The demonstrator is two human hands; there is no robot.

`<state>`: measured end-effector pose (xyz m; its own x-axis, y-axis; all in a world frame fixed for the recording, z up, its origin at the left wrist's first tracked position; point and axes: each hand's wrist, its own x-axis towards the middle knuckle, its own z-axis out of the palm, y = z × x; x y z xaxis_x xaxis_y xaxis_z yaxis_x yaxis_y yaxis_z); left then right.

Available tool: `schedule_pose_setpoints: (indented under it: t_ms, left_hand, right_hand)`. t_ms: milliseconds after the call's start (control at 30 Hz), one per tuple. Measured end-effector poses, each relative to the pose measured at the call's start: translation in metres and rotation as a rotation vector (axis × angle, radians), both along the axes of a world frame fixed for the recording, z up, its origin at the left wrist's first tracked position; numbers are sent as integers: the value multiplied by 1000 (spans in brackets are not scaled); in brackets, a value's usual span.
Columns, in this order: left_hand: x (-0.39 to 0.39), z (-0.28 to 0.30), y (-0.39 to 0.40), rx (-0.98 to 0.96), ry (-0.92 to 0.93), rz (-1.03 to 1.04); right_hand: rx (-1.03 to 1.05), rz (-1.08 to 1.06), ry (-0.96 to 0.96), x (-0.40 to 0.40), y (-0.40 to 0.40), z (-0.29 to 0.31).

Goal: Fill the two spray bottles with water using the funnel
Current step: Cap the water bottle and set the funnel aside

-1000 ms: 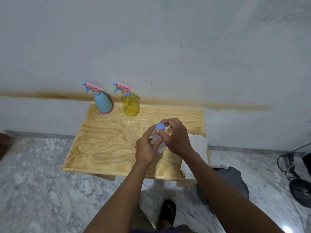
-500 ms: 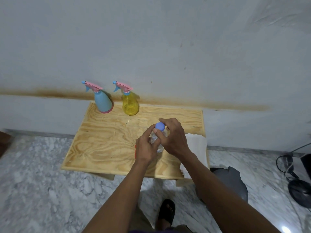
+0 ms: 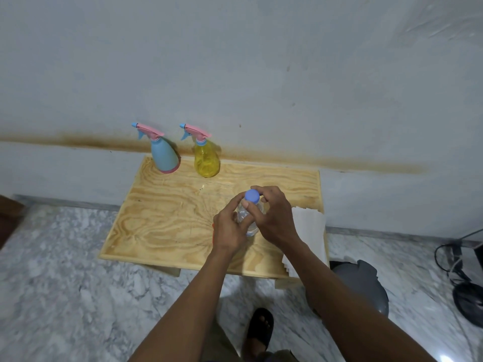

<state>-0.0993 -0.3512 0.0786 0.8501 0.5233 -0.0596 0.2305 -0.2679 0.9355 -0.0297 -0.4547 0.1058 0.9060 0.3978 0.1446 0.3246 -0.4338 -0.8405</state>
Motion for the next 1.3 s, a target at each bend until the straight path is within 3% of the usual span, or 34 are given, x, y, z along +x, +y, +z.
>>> schedule_pose_setpoints:
  t_ms: [267, 467, 733, 833, 933, 1300]
  left_hand:
    - [-10, -2, 24, 28, 63, -70]
    - [-50, -29, 66, -22, 224, 390]
    - [-39, -60, 52, 72, 477, 245]
    - [-18, -60, 53, -103, 702, 326]
    - [-2, -54, 56, -215, 830, 229]
    - [-17, -65, 58, -691, 549, 300]
  right_hand:
    - [23, -56, 11, -1, 2, -13]
    - [82, -98, -33, -2, 1, -25]
    - [107, -144, -5, -8, 7, -29]
    - [107, -154, 4, -10, 7, -26]
    - [110, -157, 6, -11, 8, -25]
    - [100, -171, 12, -13, 10, -23]
